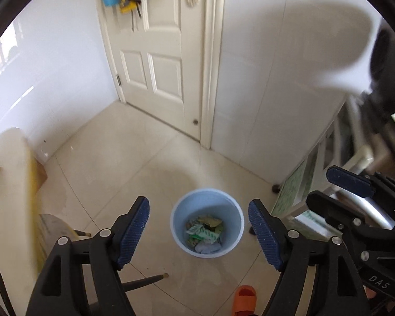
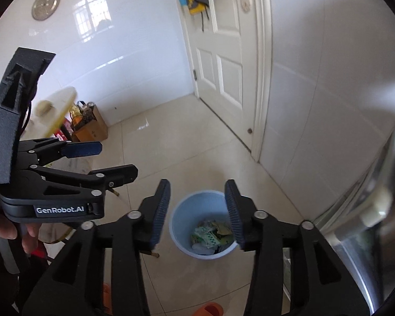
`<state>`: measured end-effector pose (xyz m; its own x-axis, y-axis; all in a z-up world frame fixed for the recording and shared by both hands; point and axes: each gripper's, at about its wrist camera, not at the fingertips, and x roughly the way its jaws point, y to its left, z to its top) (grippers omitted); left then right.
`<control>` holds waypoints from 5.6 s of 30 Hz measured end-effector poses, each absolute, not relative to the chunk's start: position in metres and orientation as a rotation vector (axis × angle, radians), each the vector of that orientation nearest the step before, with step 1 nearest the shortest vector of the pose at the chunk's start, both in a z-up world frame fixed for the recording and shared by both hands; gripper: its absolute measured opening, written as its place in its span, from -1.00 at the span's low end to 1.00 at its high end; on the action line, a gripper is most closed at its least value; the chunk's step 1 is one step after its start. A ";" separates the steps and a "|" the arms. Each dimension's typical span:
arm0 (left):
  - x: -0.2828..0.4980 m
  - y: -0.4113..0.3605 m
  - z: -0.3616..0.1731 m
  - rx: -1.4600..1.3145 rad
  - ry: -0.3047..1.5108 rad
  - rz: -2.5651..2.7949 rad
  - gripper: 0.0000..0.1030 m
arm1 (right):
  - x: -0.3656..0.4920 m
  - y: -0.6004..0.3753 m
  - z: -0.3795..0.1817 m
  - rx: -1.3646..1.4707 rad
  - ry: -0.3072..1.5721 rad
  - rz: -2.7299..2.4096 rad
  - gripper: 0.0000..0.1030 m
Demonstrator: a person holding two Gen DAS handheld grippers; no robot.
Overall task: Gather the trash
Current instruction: 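Return both grippers to the table toward the tissue and bread bun, then grasp the crumpled tissue with the left gripper while the right grasps the bread bun, then carry the tissue and bread bun over the blue bucket and release both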
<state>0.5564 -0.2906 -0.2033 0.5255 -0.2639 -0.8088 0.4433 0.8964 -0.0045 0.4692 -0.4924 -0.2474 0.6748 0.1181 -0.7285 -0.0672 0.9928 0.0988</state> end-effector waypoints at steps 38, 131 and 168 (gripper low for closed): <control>0.416 0.146 -0.091 -0.018 0.772 0.076 0.99 | 0.477 -0.128 -0.132 -0.277 0.675 0.426 0.90; 0.437 -0.133 -0.114 0.127 0.905 -0.525 -0.51 | 0.446 -0.384 -0.192 -0.002 0.729 0.328 0.01; 0.558 -0.242 -0.206 0.245 0.941 -0.430 0.83 | 0.484 -0.504 -0.278 0.141 0.833 0.207 0.19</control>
